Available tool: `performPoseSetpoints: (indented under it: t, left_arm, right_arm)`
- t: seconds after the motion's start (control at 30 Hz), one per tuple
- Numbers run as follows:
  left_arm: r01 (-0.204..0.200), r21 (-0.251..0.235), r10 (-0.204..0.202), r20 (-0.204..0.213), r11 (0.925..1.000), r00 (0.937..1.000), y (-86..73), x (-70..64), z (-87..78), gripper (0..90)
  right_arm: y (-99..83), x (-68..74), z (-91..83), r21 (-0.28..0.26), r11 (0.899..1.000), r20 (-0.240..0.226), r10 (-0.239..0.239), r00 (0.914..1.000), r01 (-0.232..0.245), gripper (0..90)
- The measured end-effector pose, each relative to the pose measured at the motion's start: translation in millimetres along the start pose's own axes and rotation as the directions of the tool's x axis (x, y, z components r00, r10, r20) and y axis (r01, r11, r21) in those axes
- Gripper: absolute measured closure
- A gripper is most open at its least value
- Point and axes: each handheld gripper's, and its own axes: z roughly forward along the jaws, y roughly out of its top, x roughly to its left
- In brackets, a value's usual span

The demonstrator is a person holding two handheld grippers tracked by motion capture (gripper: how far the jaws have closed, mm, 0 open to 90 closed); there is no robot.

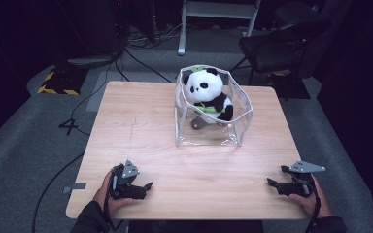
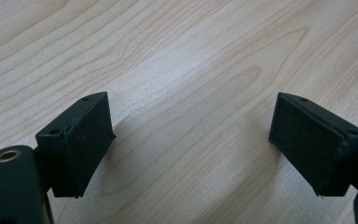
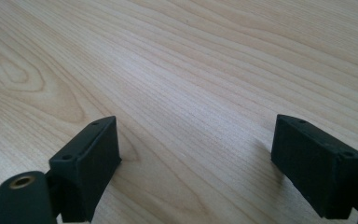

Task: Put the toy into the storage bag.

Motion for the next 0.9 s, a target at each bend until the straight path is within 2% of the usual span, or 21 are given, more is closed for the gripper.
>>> performPoseSetpoints:
  t: [0.9]
  left_arm:
    - [-0.008,0.002,0.008,0.001,1.0000,1.0000,0.1,0.6,-0.2,13.3]
  right_arm:
    - [0.3,-0.8,0.2,-0.001,1.000,-0.003,0.001,1.0000,-0.001,16.1]
